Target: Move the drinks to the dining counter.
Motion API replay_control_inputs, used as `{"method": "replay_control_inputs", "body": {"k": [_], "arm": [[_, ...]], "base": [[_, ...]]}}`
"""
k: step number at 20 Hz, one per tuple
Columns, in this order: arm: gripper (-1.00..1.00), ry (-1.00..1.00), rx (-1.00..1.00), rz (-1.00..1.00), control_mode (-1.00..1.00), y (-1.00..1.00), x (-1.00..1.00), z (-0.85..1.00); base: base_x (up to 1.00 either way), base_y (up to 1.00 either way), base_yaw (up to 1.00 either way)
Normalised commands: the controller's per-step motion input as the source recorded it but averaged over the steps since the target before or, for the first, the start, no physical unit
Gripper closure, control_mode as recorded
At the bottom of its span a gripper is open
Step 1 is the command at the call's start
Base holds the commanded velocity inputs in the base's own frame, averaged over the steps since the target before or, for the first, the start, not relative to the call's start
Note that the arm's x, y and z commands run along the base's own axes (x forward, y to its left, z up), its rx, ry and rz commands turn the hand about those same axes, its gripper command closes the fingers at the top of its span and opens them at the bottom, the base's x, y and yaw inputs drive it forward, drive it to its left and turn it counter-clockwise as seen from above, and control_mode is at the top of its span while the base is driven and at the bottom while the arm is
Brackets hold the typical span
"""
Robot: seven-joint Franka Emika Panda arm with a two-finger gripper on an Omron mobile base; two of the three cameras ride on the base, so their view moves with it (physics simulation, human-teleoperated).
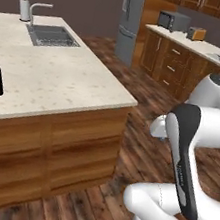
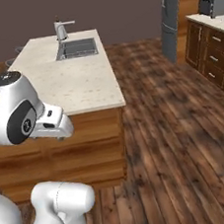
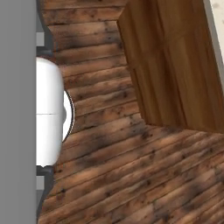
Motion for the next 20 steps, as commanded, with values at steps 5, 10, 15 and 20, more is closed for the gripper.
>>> {"method": "replay_control_inputs", "body": {"k": [5, 10, 15, 20], "arm": [[-1.00, 0.00, 0.00, 0.00, 1.00, 0.00, 0.00, 0.00], [-1.00, 0.00, 0.00, 0.00, 1.00, 0.00, 0.00, 0.00], [-1.00, 0.00, 0.00, 0.00, 1.00, 0.00, 0.00, 0.00], [-1.00, 0.00, 0.00, 0.00, 1.00, 0.00, 0.00, 0.00]], "base": [[-0.76, -0.23, -0.69], [-0.25, 0.00, -0.93], [-0.11, 0.00, -0.92], [0.03, 0.03, -0.86]]}}
